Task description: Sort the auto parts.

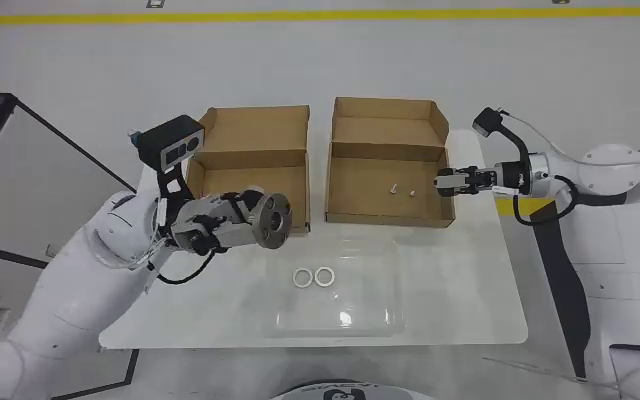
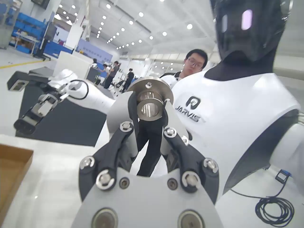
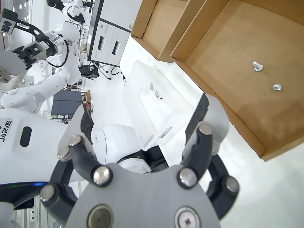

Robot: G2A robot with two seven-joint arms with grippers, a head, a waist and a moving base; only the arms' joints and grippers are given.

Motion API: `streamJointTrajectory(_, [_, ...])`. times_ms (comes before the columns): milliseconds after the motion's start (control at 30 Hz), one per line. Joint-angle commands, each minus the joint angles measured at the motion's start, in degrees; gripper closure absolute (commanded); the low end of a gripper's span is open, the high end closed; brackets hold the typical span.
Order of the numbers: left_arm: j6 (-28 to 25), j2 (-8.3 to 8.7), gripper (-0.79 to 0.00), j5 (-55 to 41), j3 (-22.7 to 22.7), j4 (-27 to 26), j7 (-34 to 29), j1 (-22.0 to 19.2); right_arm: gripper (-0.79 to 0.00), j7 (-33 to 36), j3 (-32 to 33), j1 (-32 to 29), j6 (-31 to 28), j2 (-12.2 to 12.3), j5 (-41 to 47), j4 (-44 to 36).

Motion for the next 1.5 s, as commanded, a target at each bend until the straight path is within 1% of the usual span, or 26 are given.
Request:
streamJointTrajectory(0, [0.0,-0.66,0.0,-2.7,-1.1,-0.4,0.1,0.8,-0.785,0.0,0.0,0.0,0.0,0.0,0.0,0.0])
streamJointTrajectory(500, [0.0,-6.42,0.0,-19.5,-8.4,-3.4,0.1,6.0,-0.785,0.0,0.0,0.0,0.0,0.0,0.0,0.0])
streamJointTrajectory(700, [0.0,-7.79,0.0,-16.9,-9.7,-3.3,0.1,7.0,-0.785,0.0,0.0,0.0,0.0,0.0,0.0,0.0])
streamJointTrajectory(967, [2.7,-8.12,0.0,-13.2,-11.3,-1.1,-2.6,7.8,-0.785,0.0,0.0,0.0,0.0,0.0,0.0,0.0])
streamJointTrajectory(1200, [4.6,-7.54,0.0,-5.4,-12.6,1.6,-4.6,8.4,-0.785,0.0,0.0,0.0,0.0,0.0,0.0,0.0])
streamJointTrajectory(1300, [4.2,-7.13,0.0,-3.4,-12.5,1.9,-4.1,8.5,-0.785,0.0,0.0,0.0,0.0,0.0,0.0,0.0])
streamJointTrajectory(1467, [2.6,-6.45,0.0,-4.4,-11.7,1.4,-2.5,8.5,-0.785,0.0,0.0,0.0,0.0,0.0,0.0,0.0])
